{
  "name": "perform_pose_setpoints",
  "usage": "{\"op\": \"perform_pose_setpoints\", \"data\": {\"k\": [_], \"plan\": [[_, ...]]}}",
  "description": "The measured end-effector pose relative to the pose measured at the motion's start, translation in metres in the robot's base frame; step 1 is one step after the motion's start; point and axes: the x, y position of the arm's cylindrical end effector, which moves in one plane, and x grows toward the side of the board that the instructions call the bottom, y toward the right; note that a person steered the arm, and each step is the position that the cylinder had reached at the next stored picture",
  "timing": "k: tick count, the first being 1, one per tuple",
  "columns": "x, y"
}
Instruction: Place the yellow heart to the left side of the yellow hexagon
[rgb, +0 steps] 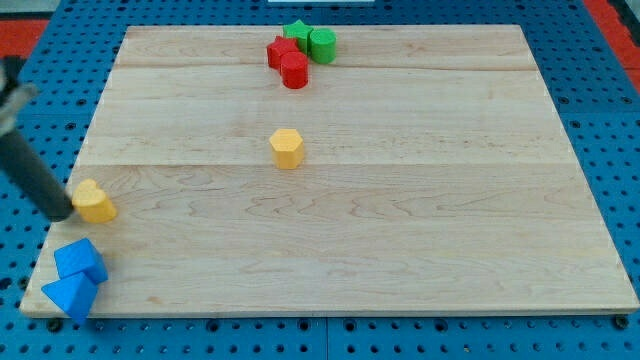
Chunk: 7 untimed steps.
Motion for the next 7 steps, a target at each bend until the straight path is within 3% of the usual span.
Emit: {"op": "perform_pose_setpoints", "data": {"k": [2,3,4,5,6,7], "plan": [[-0.024,0.178],[-0.023,0.188],[0.009,0.167],[-0.033,0.129],[-0.041,0.172],[-0.019,0.178]]}}
